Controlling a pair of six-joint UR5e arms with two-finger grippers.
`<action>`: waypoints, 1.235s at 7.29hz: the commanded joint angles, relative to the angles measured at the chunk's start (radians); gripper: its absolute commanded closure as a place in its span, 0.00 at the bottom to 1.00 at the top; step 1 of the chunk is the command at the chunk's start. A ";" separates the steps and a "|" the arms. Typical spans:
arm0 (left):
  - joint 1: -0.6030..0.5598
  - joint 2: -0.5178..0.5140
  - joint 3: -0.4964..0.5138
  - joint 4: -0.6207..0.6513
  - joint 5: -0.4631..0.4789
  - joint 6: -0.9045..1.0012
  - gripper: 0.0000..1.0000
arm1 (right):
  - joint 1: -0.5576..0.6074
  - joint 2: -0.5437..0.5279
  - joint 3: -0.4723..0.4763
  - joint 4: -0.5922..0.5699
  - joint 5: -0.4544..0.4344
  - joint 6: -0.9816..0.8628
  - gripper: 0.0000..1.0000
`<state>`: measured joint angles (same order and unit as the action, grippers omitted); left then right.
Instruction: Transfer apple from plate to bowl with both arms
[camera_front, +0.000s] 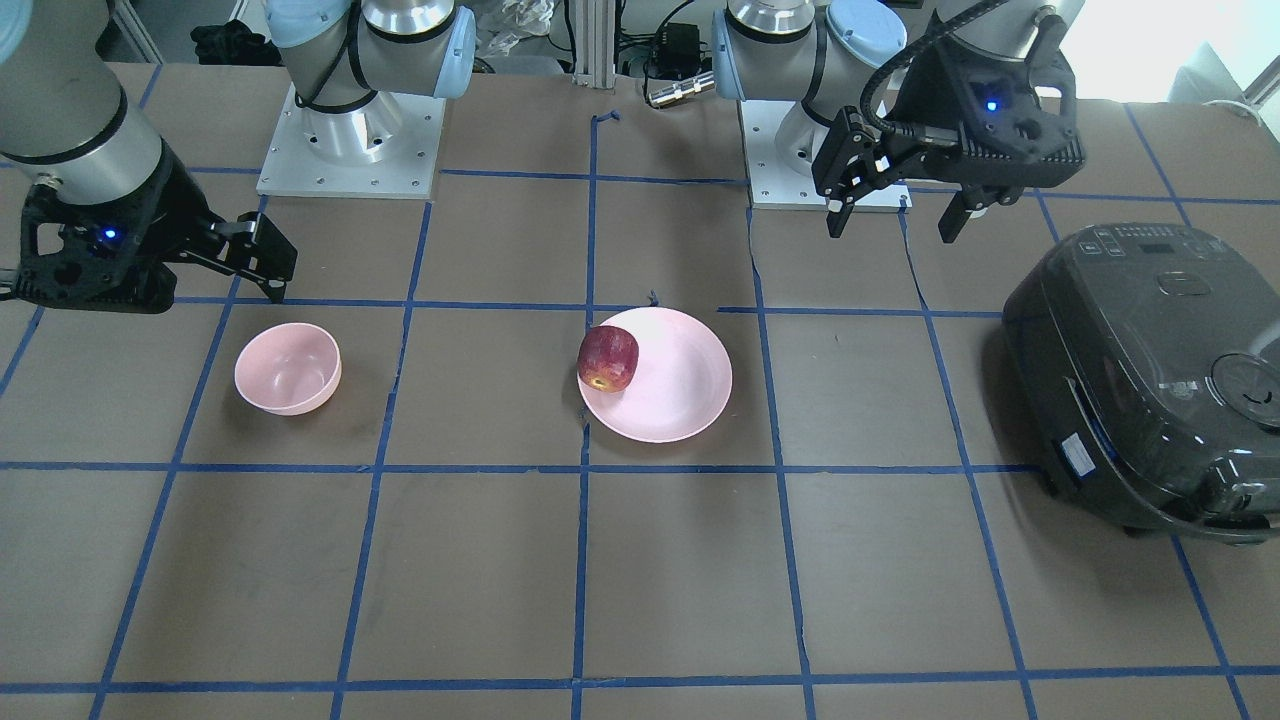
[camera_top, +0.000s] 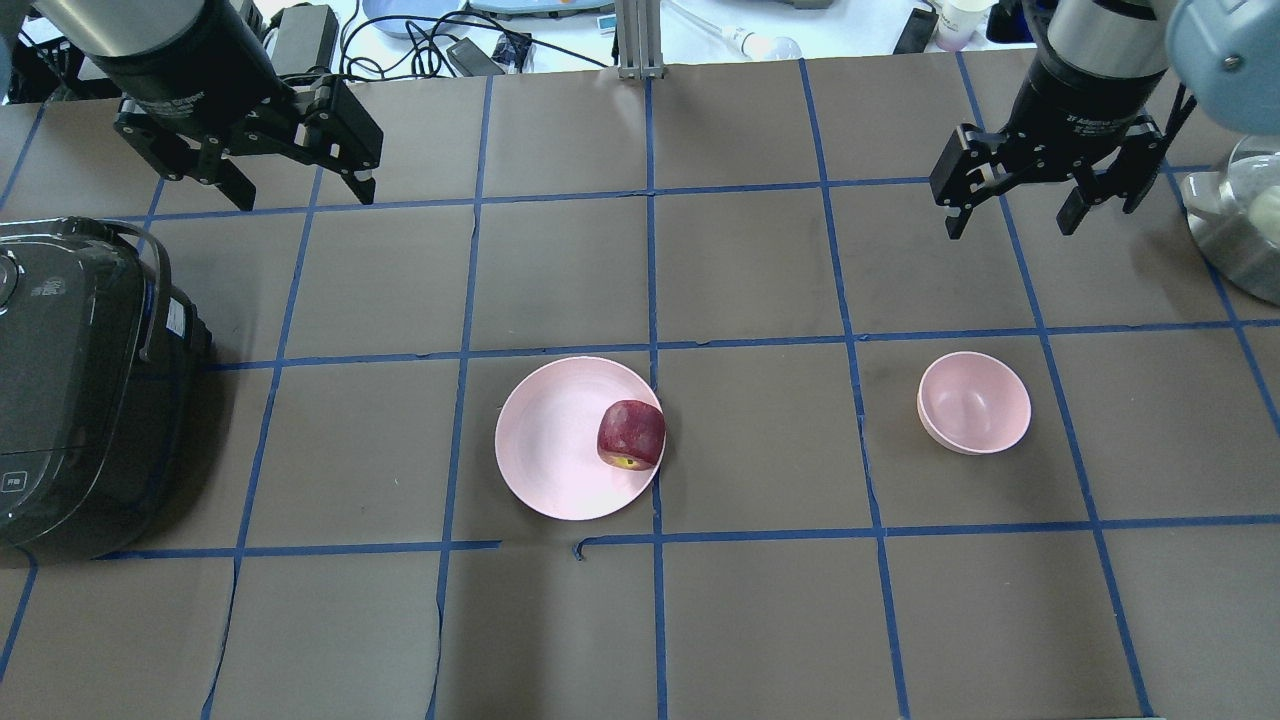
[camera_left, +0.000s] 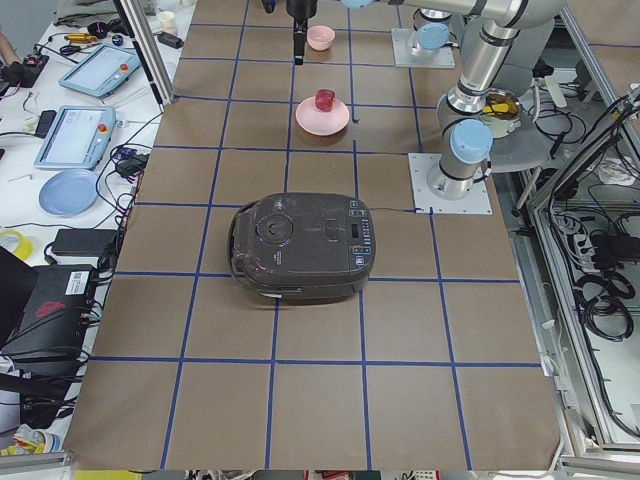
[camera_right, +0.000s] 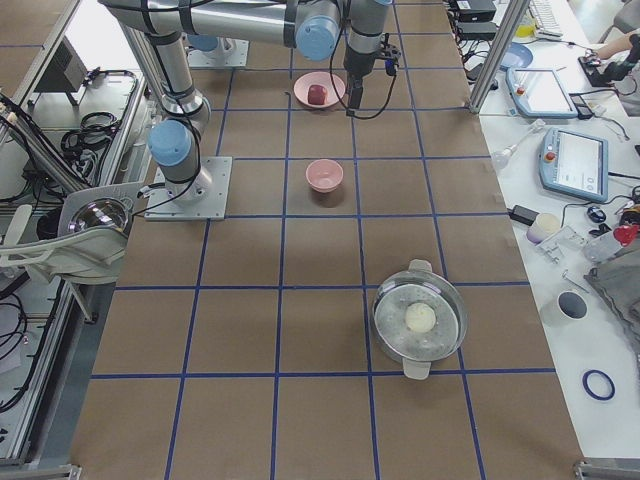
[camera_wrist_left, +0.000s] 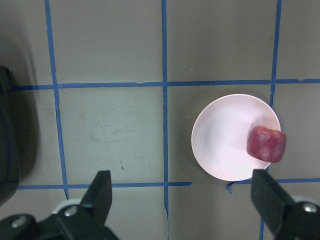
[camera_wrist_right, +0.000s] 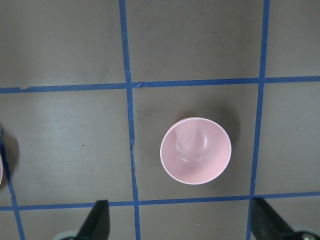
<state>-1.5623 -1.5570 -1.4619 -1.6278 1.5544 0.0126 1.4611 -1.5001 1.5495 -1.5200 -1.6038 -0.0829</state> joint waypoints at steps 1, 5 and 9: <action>-0.001 0.000 0.000 0.000 0.000 0.000 0.00 | 0.037 -0.020 0.003 0.000 0.005 0.020 0.00; -0.001 0.000 0.000 0.000 0.000 0.000 0.00 | 0.054 -0.029 0.004 -0.009 0.071 0.097 0.00; -0.001 0.002 0.002 0.000 0.000 0.000 0.00 | 0.054 -0.051 -0.002 -0.008 0.048 0.098 0.00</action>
<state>-1.5631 -1.5557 -1.4606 -1.6276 1.5539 0.0123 1.5155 -1.5402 1.5526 -1.5282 -1.5494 0.0139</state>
